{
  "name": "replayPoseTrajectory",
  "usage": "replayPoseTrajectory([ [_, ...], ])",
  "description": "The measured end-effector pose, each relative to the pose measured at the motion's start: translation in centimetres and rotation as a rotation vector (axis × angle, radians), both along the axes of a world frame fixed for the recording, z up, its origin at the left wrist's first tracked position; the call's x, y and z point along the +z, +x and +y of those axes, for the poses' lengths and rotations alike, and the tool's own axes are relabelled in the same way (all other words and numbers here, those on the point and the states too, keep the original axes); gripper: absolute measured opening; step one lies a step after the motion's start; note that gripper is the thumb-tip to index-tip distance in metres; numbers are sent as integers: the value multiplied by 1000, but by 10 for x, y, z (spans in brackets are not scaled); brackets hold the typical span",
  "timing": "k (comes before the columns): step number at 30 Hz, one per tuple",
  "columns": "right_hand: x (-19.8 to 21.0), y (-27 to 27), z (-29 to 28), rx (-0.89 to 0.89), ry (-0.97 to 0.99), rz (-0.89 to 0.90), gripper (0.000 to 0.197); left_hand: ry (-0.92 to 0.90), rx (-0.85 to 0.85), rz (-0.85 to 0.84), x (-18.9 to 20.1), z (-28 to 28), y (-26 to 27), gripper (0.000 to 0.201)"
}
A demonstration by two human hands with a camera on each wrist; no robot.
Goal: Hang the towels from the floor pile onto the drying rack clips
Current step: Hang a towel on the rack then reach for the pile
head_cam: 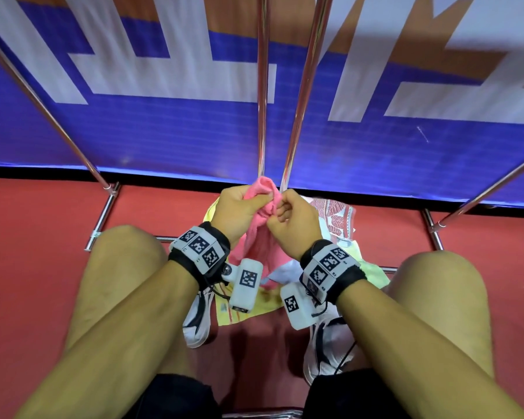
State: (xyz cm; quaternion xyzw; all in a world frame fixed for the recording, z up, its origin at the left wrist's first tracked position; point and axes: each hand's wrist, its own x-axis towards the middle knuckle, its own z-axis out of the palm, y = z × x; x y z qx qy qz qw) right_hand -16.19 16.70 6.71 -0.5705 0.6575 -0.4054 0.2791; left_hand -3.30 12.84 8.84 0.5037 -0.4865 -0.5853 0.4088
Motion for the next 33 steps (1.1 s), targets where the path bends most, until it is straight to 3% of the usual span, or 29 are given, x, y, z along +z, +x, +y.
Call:
replayPoseTrajectory([
  [3,0,-2,-3,74,-29,4,13,-8,79,-11,-4,-3,1,48],
  [6,1,-7,-6,117,-53,-12,11,-12,148,-36,-9,-9,4,63],
  [10,3,-20,-9,141,-17,-54,16,-49,242,-54,-2,-12,6,40],
  [14,4,-27,-8,137,42,-106,19,-88,237,-54,-6,-15,10,40],
  [16,5,-28,-5,159,58,-77,16,-85,234,-87,-10,-18,12,50],
  [20,5,-35,-2,194,-22,12,14,-150,301,-147,-9,-24,18,50],
  [24,4,-50,-6,219,-6,69,32,-181,304,-235,-6,-27,27,46],
  [26,5,-58,-7,240,37,135,37,-152,306,-235,-8,-27,28,41],
  [30,-1,-73,-9,276,227,296,25,-128,381,-174,-11,-32,34,40],
  [33,-7,-81,-8,263,343,315,17,-129,472,-167,-8,-38,42,32],
])
